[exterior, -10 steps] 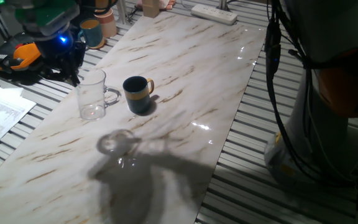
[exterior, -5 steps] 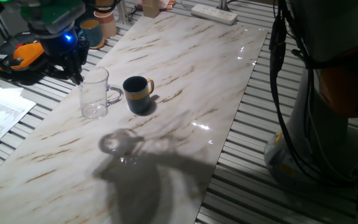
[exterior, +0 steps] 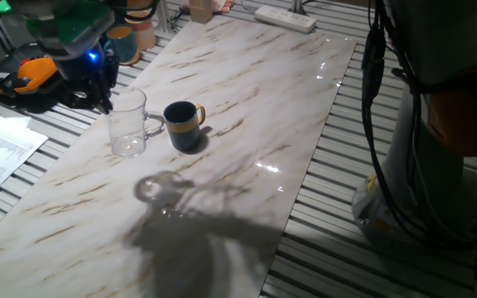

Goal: Pour the water from one cup into another empty cup

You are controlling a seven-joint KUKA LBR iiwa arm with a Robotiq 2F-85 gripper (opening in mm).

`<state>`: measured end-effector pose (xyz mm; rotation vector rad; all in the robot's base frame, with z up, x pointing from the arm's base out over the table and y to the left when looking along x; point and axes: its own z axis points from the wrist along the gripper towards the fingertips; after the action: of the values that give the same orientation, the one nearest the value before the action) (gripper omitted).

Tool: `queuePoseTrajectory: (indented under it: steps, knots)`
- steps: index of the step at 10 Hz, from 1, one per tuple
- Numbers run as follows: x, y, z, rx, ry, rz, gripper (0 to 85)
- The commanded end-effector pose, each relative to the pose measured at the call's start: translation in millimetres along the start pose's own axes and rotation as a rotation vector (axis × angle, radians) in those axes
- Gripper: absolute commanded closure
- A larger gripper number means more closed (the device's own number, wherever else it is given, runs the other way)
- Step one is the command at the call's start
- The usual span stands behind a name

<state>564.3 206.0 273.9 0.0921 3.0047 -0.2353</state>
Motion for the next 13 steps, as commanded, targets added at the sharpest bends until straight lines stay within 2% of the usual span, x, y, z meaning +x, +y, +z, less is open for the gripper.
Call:
queuePoseTrajectory:
  steps: [1,5,10,13]
  knots:
    - [1.0,-0.1,2.7,0.016,-0.004,-0.008,85.0]
    - [10.3,1.4,21.4,0.060,-0.031,-0.015,85.0]
    - [8.9,2.6,27.5,0.109,-0.013,-0.048,85.0]
    - [13.0,6.7,33.7,0.140,-0.023,-0.044,85.0]
